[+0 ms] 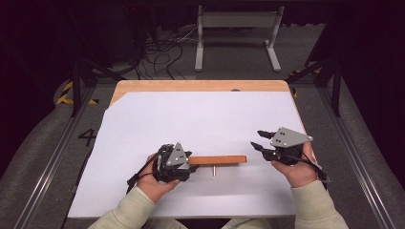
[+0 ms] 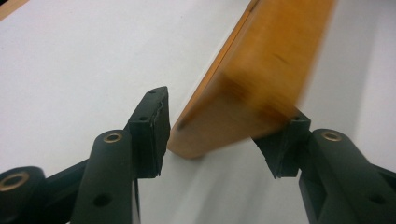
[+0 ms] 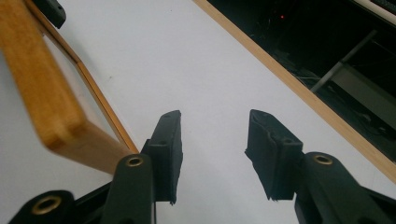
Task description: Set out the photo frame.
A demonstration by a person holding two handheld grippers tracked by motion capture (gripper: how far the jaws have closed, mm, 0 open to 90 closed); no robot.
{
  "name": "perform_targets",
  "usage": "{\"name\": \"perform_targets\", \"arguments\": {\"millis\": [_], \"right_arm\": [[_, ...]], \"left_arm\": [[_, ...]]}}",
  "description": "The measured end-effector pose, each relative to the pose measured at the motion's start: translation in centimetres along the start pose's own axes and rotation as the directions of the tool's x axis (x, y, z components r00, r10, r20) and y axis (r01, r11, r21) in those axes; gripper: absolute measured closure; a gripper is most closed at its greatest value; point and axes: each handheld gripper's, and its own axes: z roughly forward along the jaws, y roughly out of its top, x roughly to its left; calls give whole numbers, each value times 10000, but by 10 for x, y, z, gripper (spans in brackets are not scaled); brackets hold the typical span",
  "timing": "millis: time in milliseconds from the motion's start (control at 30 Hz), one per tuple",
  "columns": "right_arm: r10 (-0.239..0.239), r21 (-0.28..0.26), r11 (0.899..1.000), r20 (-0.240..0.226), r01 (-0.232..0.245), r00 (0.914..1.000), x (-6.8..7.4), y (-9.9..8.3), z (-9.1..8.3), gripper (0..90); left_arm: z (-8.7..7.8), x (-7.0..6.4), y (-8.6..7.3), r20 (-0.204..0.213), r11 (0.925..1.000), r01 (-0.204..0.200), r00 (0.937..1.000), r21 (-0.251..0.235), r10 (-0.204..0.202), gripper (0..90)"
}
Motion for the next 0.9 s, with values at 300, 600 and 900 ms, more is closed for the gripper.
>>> {"name": "perform_targets", "arguments": {"millis": [300, 600, 900], "right_arm": [[238, 103, 9997, -123, -237, 9996, 1, -3, -1, 572], [846, 756, 9941, -860, -782, 9927, 5, -13, -4, 775], [1208, 1513, 9841, -1890, -927, 9745, 14, -20, -1, 897]], "left_arm": [[-4, 0, -5, 217, 9998, 89, 9997, 182, -93, 428], [-22, 11, -14, 582, 9988, 177, 9981, 452, -203, 430], [-39, 23, -20, 651, 9986, 422, 9969, 326, -443, 458]]}}
